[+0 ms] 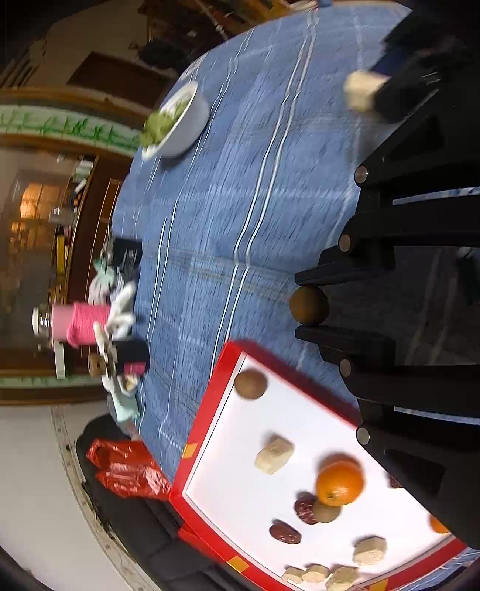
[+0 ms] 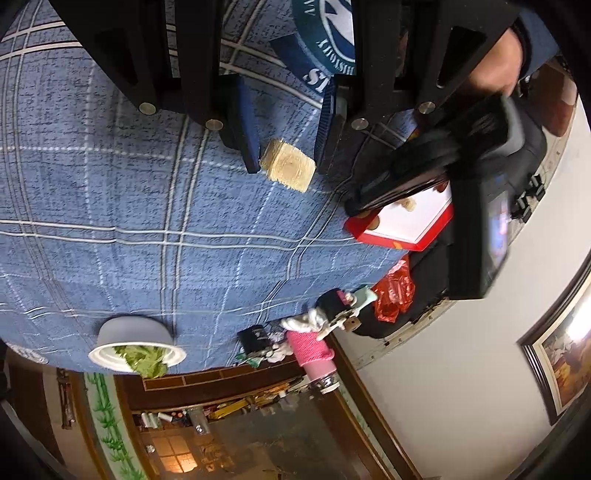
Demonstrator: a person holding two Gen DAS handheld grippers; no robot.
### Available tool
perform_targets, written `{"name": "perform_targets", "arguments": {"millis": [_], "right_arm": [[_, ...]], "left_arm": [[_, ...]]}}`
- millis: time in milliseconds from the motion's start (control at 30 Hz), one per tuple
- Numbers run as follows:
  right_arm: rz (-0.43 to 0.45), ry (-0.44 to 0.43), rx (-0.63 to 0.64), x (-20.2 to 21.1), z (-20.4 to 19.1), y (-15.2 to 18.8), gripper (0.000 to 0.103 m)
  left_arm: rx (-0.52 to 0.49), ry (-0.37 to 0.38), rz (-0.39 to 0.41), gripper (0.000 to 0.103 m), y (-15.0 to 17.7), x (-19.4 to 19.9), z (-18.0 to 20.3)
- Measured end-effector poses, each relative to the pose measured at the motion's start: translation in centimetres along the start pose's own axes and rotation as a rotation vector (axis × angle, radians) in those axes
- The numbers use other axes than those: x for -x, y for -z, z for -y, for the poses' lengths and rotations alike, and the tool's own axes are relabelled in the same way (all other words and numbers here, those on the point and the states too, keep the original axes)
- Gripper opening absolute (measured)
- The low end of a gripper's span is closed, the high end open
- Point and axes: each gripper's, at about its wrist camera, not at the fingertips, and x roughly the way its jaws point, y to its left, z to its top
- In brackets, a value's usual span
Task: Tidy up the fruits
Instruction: 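Grasp a brown round nut with the left gripper while the right gripper holds the cube, then carry the brown nut and the beige cube over the red box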
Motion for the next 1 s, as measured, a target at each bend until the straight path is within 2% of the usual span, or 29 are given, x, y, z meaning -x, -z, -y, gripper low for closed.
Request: {"name": "perform_targets", "arguments": {"millis": [267, 333, 567, 1000], "right_arm": [[0.053, 0.176, -0.022, 1.5, 0.8, -0.3, 0.031], [0.047, 0.233, -0.004, 2.0, 0.6, 0.4, 0.031], [0.027, 0.332, -0.011, 3.9, 0.6, 2.4, 0.031], [-0.006, 0.324, 0.044, 2.8, -3.0, 3.7, 0.031]], "left_arm": [[-0.081, 0.087, 0.01, 0.019, 1.9, 3.5, 1.7], [-0.087, 0.109, 0.009, 0.019, 2.4, 4.0, 1.8], [-0.095, 0.155, 0.006, 0.019, 3.4, 5.2, 1.6], [-0.065, 0.151, 0.018, 0.019, 4.6, 6.4, -1.9]]}}
